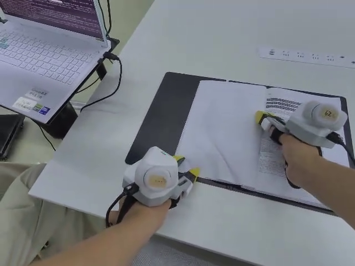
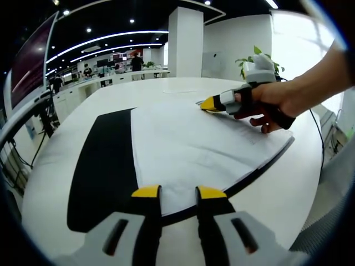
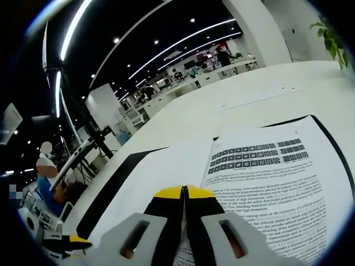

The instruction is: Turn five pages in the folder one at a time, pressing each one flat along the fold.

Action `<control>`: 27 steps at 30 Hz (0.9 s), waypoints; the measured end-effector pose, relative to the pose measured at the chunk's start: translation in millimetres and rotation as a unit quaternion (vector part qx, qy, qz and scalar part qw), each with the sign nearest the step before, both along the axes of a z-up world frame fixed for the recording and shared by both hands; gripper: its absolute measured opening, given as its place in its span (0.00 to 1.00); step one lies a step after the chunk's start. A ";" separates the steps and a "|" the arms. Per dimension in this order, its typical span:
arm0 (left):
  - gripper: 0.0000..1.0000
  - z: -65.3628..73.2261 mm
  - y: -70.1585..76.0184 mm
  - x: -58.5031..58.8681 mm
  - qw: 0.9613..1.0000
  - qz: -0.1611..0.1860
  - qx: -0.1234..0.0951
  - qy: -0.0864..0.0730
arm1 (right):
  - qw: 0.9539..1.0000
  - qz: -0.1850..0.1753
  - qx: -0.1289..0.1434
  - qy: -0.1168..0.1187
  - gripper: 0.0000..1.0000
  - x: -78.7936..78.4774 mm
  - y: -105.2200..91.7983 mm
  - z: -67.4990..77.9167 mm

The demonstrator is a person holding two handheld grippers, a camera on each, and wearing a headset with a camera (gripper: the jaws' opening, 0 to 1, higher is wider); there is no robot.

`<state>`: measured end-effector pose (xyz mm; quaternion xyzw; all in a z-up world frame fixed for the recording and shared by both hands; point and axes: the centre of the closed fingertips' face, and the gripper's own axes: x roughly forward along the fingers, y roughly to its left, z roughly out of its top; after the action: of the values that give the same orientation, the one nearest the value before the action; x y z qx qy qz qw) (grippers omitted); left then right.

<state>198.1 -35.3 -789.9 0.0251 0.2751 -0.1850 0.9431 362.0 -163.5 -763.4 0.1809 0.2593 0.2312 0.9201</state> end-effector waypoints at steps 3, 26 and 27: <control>0.23 -0.1 0.1 0.0 1.000 0.000 -0.001 -0.001 | 1.000 -0.010 0.000 0.000 0.00 6.3 -3.5 0.5; 0.23 0.1 -1.0 -0.9 1.000 0.007 -0.006 -0.009 | 0.999 -0.045 0.004 -0.010 0.00 45.5 -6.6 1.9; 0.23 0.4 -1.0 -1.0 1.000 0.007 -0.006 -0.009 | 0.999 -0.046 0.003 -0.011 0.00 46.8 -6.6 2.2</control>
<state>197.2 -36.4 -789.5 0.0192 0.2657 -0.1801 0.9469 408.8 -170.1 -761.2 0.1929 0.2402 0.1918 0.9318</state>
